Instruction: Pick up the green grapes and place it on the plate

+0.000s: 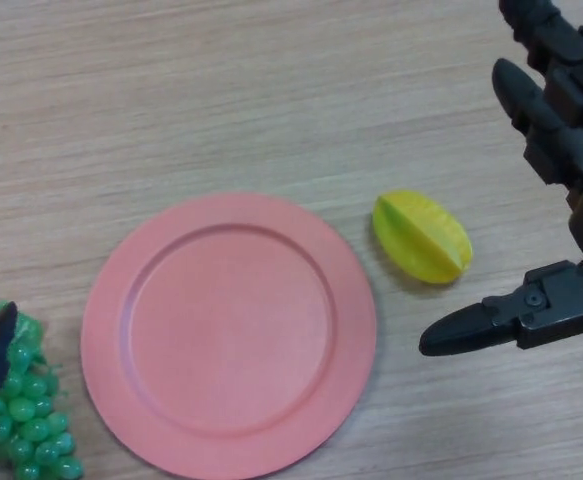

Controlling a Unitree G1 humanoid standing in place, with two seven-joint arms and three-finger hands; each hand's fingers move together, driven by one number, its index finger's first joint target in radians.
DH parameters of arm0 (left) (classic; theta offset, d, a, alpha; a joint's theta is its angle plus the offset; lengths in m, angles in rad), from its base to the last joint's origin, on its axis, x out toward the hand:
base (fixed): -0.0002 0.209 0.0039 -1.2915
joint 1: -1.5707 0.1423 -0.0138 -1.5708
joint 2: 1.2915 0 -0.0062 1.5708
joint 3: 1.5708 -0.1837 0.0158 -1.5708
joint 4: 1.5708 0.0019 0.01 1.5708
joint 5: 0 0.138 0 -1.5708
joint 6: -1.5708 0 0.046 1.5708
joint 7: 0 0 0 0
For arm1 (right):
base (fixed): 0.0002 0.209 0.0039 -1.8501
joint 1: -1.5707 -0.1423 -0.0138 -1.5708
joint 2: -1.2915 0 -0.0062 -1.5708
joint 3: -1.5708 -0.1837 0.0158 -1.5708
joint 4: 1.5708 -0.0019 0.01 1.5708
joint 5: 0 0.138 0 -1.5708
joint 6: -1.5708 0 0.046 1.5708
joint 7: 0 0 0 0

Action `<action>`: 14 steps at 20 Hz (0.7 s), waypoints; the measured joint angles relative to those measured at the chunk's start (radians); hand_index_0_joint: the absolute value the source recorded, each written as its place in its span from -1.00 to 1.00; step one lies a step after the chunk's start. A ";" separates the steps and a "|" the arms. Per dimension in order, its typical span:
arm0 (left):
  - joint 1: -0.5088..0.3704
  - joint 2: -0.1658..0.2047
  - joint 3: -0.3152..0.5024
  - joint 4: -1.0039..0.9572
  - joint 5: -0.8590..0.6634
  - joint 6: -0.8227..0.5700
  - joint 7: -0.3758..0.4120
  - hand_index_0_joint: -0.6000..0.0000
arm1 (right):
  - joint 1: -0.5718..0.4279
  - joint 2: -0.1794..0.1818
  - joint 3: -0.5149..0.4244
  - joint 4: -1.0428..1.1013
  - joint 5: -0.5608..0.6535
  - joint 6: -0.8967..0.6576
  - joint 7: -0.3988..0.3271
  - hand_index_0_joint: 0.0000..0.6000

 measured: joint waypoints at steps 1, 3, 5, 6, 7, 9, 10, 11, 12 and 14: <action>-0.008 0.011 -0.013 0.005 0.000 0.005 0.009 0.83 | 0.000 -0.001 -0.001 0.000 0.004 0.000 -0.002 -1.00; -0.020 0.015 -0.016 0.006 0.000 0.009 0.009 0.00 | 0.000 -0.002 -0.001 0.000 0.004 0.000 -0.002 -1.00; -0.030 0.040 -0.031 0.011 0.005 0.018 0.042 -0.83 | 0.000 -0.003 -0.001 0.000 0.004 0.000 -0.005 -1.00; -0.029 0.079 -0.057 0.026 0.045 0.008 0.141 -1.00 | 0.000 -0.004 -0.002 0.000 0.004 0.000 -0.006 -1.00; -0.028 0.099 -0.053 0.029 0.098 -0.013 0.187 -1.00 | 0.000 -0.006 -0.002 0.000 0.006 0.000 -0.007 -1.00; -0.018 0.113 -0.048 0.036 0.118 -0.047 0.195 -1.00 | 0.000 -0.010 -0.022 0.000 0.043 -0.001 -0.014 -1.00; -0.011 0.114 -0.043 0.043 0.117 -0.066 0.195 -1.00 | 0.000 -0.010 -0.025 0.000 0.042 -0.003 -0.025 -1.00; -0.010 0.114 -0.035 0.053 0.118 -0.085 0.195 -1.00 | 0.000 -0.011 -0.027 0.000 0.043 -0.004 -0.026 -1.00; -0.010 0.115 -0.017 0.065 0.130 -0.115 0.194 -1.00 | 0.000 -0.015 -0.027 0.000 0.043 -0.006 -0.027 -1.00; -0.014 0.137 -0.008 0.076 0.139 -0.148 0.185 -1.00 | 0.000 -0.038 -0.027 0.000 0.043 -0.007 -0.041 -1.00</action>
